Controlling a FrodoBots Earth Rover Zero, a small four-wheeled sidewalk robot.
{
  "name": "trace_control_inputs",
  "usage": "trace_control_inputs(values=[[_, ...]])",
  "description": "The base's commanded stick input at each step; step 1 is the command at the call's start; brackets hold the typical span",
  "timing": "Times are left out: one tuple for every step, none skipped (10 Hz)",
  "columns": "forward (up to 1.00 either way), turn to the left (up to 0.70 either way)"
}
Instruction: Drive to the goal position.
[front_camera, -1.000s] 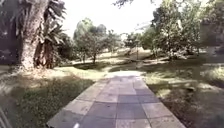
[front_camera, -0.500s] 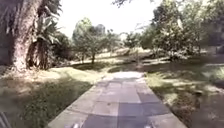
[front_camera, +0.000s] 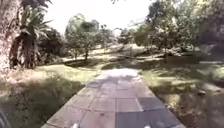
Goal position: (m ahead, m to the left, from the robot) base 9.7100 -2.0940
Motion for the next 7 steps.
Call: trace_control_inputs(values=[[0.7, 0.0], [0.7, 0.0], [0.7, 0.0], [0.7, 0.0], [0.7, 0.0], [0.7, 0.0], [0.7, 0.0]])
